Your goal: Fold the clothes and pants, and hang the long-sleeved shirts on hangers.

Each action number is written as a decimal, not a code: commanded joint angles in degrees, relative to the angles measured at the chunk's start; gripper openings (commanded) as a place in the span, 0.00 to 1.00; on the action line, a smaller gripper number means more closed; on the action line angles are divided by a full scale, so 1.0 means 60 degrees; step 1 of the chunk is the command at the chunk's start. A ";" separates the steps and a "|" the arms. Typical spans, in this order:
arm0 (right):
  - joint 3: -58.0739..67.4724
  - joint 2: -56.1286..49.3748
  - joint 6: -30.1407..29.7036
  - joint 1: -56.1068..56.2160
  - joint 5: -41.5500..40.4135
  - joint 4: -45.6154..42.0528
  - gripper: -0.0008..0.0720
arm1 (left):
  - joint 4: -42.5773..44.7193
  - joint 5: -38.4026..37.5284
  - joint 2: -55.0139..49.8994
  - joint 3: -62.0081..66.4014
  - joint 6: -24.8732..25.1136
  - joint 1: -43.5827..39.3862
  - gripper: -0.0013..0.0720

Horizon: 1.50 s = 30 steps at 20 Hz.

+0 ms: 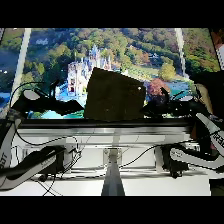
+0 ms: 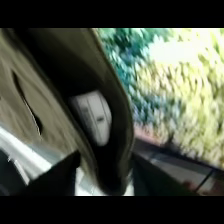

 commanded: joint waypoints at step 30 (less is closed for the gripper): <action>0.0004 -0.0026 -0.1271 0.0000 0.0084 0.0831 0.07 | -0.0925 0.0896 -0.2226 0.0178 0.2535 -0.1643 0.97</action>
